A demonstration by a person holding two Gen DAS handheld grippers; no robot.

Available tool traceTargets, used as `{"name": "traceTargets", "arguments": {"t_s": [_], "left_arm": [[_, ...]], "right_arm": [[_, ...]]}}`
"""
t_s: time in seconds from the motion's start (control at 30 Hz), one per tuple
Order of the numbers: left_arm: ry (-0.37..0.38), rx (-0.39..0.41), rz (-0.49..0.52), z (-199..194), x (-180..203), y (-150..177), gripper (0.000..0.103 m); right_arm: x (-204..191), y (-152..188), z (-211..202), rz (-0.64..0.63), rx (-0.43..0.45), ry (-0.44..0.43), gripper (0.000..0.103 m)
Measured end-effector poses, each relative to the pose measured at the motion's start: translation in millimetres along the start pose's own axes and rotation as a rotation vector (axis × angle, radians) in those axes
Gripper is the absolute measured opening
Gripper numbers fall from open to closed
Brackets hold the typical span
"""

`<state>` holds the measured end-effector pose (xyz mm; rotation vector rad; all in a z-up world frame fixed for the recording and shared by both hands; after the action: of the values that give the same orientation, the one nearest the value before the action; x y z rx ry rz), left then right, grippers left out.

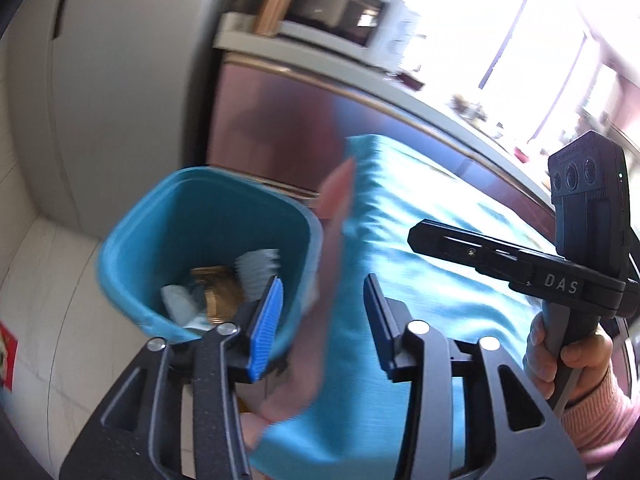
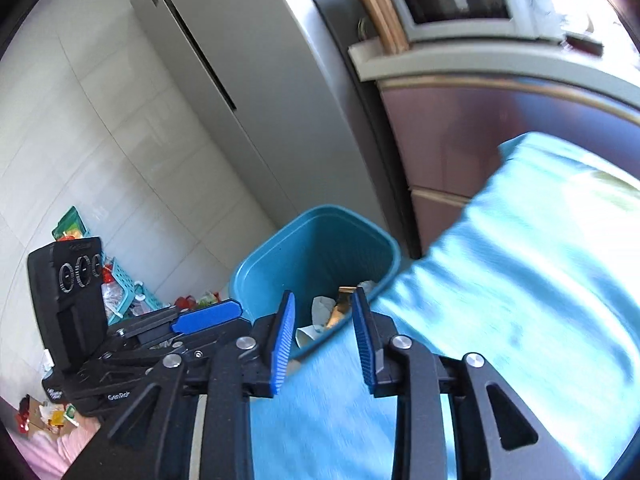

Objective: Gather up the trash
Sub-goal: 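Move both open tools back over the table trash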

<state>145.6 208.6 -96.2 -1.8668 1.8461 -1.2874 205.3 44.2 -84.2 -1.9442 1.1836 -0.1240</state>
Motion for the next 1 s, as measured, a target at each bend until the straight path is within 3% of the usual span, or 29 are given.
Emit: {"name": "traceTargets", "arguments": {"t_s": [0.23,0.5,0.63,0.8,1.0], "left_arm": [[0.154,-0.050,0.151,19,88,17,0.047],[0.315,-0.135,0.262,53,184,43,0.048],[0.363,-0.186,0.324,74,230,58,0.052],[0.395,-0.260,0.368,105,269,70,0.055],[0.415,-0.322,0.369,135,299,70,0.060]], "right_arm": [[47,32,-90,0.063,0.117,0.094,0.034],[117,83,-179,0.197,0.197,0.291,0.034],[156,111,-220,0.283,0.243,0.396,0.042],[203,147,-259,0.409,0.276,0.513,0.044],[243,191,-292,0.540,0.288,0.580,0.053]]}}
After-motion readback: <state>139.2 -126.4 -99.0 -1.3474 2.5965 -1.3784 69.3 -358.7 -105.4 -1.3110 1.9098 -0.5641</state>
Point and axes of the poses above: each gripper's, at about its wrist camera, not at the fingertips, and z roughly the way its jaws point, x to its right, y to its underside, the point moved 4 cm from there along z, roughly the way its jaws point, and after that the axes turned 7 degrees about y, right-handed, at the moved point
